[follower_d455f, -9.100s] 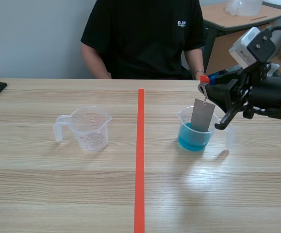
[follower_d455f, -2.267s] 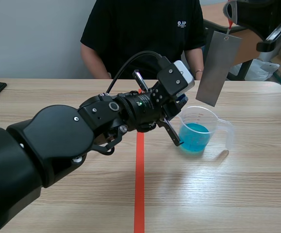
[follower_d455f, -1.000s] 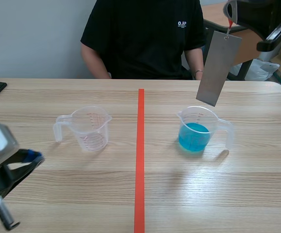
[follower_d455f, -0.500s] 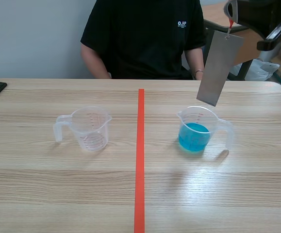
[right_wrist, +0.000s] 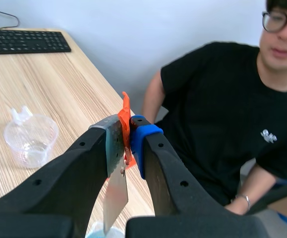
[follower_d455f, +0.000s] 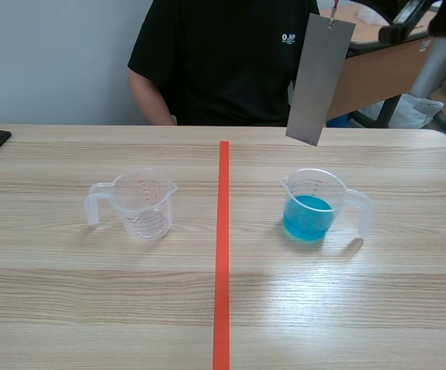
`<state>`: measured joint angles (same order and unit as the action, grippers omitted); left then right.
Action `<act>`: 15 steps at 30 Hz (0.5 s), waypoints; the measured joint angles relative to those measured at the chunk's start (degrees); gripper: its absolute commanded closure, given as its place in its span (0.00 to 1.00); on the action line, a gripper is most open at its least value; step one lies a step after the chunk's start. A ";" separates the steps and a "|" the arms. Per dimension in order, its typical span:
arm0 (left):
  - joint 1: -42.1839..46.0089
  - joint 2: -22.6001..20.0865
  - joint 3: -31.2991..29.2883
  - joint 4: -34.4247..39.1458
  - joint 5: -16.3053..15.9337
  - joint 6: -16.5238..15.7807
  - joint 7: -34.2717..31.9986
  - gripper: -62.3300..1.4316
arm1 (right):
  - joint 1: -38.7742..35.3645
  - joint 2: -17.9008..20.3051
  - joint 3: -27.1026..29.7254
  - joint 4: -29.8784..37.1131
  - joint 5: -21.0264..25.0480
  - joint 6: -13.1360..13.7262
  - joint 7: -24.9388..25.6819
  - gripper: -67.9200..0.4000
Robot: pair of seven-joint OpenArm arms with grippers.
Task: Do the redox reaction experiment.
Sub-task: 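Put the plate into the left beaker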
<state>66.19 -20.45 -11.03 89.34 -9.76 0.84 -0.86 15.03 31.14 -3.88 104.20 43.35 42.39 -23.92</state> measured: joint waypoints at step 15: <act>-0.07 4.87 0.13 0.00 0.02 0.00 -0.20 0.90 | 12.13 -10.45 -13.40 -6.01 -2.78 0.00 -1.27 0.97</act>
<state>66.13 -15.57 -10.90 89.34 -9.74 0.84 -1.06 27.16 20.69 -17.28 98.19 40.58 42.39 -25.19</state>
